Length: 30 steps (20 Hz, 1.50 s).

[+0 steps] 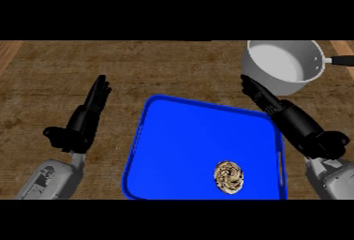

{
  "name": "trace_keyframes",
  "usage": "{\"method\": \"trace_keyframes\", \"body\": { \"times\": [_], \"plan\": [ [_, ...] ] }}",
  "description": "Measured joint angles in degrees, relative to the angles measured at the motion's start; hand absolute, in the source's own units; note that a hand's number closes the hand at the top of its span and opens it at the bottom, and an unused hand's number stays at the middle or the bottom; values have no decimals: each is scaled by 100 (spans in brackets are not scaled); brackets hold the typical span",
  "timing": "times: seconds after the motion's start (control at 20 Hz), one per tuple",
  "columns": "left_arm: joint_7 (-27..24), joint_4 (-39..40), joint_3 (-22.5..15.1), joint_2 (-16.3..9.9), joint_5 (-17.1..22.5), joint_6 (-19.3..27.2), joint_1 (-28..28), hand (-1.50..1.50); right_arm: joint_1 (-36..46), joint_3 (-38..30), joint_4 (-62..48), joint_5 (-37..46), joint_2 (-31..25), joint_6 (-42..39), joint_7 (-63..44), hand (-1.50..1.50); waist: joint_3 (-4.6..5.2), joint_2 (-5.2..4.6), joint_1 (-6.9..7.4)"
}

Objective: Pick the cupcake from the tray and place it in the pot

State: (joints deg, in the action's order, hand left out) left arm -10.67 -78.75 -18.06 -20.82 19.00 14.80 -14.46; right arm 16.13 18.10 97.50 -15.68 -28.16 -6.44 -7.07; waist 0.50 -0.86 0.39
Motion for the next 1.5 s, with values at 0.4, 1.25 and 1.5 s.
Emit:
{"method": "trace_keyframes", "body": {
  "times": [0.4,1.25,1.5],
  "plan": [
    [146,-107,607,-161,185,169,-255,0,653,-972,-274,-675,-783,-1561,986,-150,-44,88,80],
    [774,-742,1030,-284,279,270,-132,0,-269,-920,-943,2655,-1825,-1566,4870,-150,-53,91,-17],
    [916,-859,1152,-316,284,181,-91,0,-303,-587,-107,3193,-1931,-1767,4197,-150,-48,102,-43]
  ]
}}
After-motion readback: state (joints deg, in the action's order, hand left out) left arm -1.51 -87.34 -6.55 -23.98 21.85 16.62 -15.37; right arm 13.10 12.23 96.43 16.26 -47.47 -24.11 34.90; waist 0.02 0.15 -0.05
